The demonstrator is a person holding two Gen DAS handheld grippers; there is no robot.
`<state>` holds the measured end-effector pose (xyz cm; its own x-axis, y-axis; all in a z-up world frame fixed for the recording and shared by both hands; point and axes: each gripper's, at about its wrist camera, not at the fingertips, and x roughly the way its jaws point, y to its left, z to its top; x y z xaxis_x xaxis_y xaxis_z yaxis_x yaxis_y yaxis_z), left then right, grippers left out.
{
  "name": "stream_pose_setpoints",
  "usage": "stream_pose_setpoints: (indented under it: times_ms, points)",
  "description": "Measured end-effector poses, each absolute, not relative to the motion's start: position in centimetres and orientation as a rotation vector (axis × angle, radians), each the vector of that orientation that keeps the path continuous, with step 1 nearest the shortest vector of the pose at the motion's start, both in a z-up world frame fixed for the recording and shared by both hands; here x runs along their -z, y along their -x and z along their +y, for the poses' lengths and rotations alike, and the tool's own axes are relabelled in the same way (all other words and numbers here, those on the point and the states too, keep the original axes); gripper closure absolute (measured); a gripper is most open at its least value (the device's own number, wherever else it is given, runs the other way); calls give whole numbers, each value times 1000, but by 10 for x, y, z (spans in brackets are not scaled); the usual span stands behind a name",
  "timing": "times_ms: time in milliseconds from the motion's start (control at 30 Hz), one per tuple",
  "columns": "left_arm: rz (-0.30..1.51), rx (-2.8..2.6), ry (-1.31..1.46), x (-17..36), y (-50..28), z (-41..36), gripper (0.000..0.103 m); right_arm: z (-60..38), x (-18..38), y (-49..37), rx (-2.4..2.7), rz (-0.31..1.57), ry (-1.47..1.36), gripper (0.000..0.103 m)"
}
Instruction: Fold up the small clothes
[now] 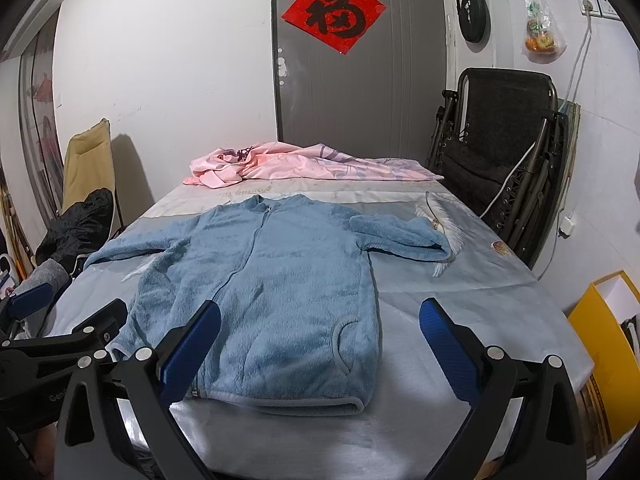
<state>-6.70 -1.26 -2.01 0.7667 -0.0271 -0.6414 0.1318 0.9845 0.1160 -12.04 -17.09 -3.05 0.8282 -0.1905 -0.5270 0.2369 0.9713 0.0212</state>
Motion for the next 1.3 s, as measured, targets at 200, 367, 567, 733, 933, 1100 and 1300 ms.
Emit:
stream_pose_setpoints:
  times_ms: [200,367,567,733,933,1100,1300]
  points:
    - [694,86,-157,20,67,-12,4,-171,30,121,228,551,-84,3]
    - [694,87,-157,20,67,-11,4,-171,30,121,225,546,-89,3]
    - [702,91,-158,24,69,-14,4,-172,30,121,223,548,-100,3]
    - [711,95,-158,26,68,-14,4,-172,31,121,220,542,-103,3]
    - [747,109,-144,30,61,-11,4,-172,32,119,202,520,-104,3]
    - [782,86,-119,45,30,5,4,-190,32,97,97,480,-87,3]
    - [949,5,-139,101,-37,17,4,-213,77,23,-7,680,-87,20]
